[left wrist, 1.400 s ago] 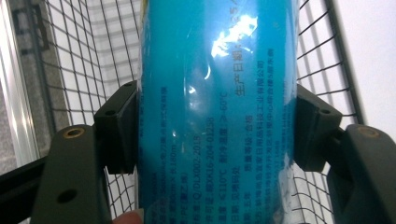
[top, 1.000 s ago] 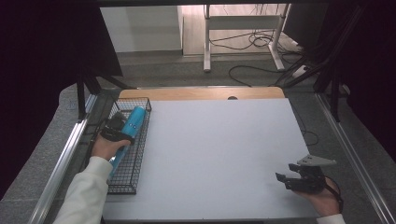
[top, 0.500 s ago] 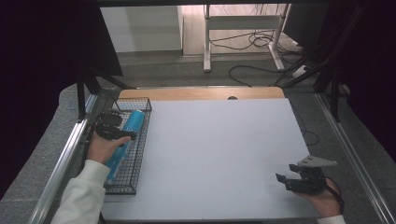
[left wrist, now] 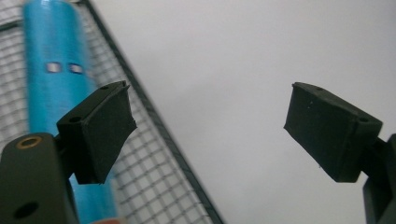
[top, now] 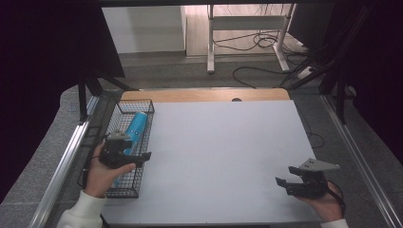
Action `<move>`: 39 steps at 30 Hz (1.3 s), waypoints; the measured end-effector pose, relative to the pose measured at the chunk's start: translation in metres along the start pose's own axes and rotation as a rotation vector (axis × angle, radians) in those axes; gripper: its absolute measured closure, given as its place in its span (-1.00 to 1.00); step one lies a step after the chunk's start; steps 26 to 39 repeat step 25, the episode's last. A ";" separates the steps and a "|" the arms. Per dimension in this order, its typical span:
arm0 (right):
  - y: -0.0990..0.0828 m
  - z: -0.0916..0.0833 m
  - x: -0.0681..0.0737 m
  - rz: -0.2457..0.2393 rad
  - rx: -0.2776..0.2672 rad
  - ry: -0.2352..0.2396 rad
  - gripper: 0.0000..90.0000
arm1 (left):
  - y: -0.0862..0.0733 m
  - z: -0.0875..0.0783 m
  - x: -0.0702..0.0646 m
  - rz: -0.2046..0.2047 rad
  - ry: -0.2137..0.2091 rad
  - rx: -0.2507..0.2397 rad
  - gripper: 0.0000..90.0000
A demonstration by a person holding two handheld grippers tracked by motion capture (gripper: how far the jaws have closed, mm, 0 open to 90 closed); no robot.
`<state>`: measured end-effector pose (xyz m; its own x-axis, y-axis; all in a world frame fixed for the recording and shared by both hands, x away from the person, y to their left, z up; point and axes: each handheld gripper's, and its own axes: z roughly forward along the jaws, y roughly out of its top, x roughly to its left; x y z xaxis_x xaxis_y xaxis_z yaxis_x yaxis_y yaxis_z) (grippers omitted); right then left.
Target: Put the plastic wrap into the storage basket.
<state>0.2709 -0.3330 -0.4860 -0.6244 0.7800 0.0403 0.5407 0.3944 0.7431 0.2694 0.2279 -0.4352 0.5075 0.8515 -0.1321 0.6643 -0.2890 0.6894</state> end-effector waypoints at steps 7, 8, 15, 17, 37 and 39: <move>0.002 0.005 0.005 -0.002 -0.019 0.033 -0.38 | -0.027 0.010 -0.026 0.057 -0.049 -0.007 -0.67; 0.002 0.005 0.005 -0.002 -0.019 0.033 -0.38 | -0.027 0.010 -0.026 0.057 -0.049 -0.007 -0.67; 0.001 0.012 0.011 -0.015 -0.004 0.049 -0.42 | -0.032 0.012 -0.034 0.073 -0.041 -0.009 -0.67; 0.001 0.012 0.011 -0.015 -0.007 0.047 -0.43 | -0.033 0.012 -0.034 0.074 -0.041 -0.010 -0.67; -0.001 0.011 0.010 -0.015 -0.023 0.031 -0.50 | -0.033 0.010 -0.035 0.077 -0.035 -0.017 -0.67; -0.001 0.011 0.010 -0.015 -0.023 0.031 -0.50 | -0.033 0.010 -0.035 0.077 -0.035 -0.017 -0.67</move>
